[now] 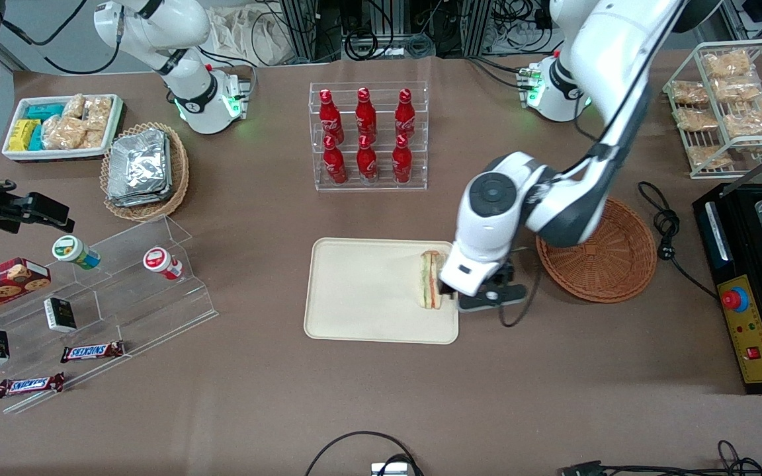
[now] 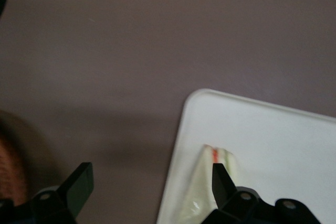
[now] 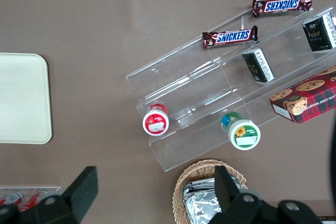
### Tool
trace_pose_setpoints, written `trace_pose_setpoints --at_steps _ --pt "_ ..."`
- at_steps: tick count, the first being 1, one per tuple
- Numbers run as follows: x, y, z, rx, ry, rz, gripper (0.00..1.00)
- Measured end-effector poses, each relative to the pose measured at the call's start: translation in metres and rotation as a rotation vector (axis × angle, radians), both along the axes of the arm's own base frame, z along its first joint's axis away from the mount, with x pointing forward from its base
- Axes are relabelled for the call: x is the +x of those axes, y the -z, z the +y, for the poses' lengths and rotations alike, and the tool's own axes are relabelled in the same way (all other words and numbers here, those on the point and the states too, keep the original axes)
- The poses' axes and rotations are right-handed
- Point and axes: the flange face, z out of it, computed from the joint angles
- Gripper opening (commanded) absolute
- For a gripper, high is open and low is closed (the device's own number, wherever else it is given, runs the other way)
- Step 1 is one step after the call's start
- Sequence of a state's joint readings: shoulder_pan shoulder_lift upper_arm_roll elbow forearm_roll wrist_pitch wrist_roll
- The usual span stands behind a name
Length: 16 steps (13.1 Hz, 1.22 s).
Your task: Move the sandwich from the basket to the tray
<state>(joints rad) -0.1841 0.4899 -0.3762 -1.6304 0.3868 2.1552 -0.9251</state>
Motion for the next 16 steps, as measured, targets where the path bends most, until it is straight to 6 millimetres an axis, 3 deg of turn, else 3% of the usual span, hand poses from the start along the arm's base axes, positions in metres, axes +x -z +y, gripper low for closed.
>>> trace_pose_setpoints --at_steps 2,4,9,13,16 --pt "0.014 -0.029 0.044 0.023 -0.067 -0.011 1.0" --pt "0.019 -0.049 0.075 0.028 -0.066 0.019 1.0" --pt "0.014 -0.117 0.152 0.014 0.063 0.133 1.0" --pt "-0.014 -0.184 0.223 0.014 0.192 0.191 1.0" --pt "-0.045 -0.233 0.259 -0.013 0.239 0.203 1.0"
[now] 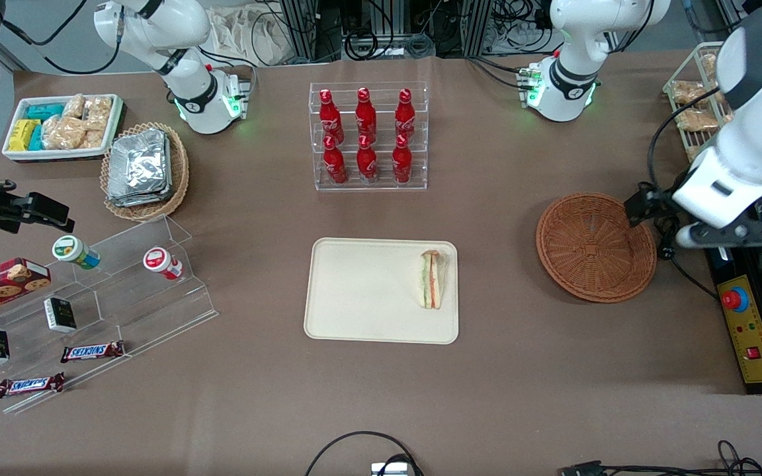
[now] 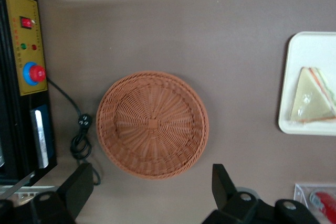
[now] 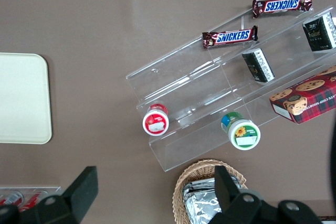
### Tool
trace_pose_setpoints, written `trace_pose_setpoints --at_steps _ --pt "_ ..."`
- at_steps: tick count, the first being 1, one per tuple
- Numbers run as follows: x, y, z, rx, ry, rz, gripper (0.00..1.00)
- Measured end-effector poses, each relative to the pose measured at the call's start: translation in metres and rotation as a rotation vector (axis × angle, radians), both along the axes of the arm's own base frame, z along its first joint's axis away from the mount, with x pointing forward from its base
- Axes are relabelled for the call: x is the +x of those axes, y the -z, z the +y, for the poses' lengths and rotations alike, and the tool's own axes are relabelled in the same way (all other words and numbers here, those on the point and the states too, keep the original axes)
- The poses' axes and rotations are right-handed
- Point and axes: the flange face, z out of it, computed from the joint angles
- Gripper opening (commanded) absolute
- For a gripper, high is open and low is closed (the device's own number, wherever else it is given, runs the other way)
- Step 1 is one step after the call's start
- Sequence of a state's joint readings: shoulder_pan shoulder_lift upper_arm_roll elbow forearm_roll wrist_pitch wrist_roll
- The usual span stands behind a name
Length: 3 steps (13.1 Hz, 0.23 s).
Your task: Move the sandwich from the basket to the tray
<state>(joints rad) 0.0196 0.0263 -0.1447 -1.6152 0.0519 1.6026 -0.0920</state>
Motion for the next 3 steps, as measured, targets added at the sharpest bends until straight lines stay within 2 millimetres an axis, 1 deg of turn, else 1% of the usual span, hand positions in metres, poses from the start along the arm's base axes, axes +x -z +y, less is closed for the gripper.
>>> trace_pose_setpoints --at_steps 1,3 --pt "-0.009 -0.013 0.004 -0.014 0.018 -0.004 1.0" --pt "-0.024 -0.032 0.006 -0.02 0.032 -0.013 1.0"
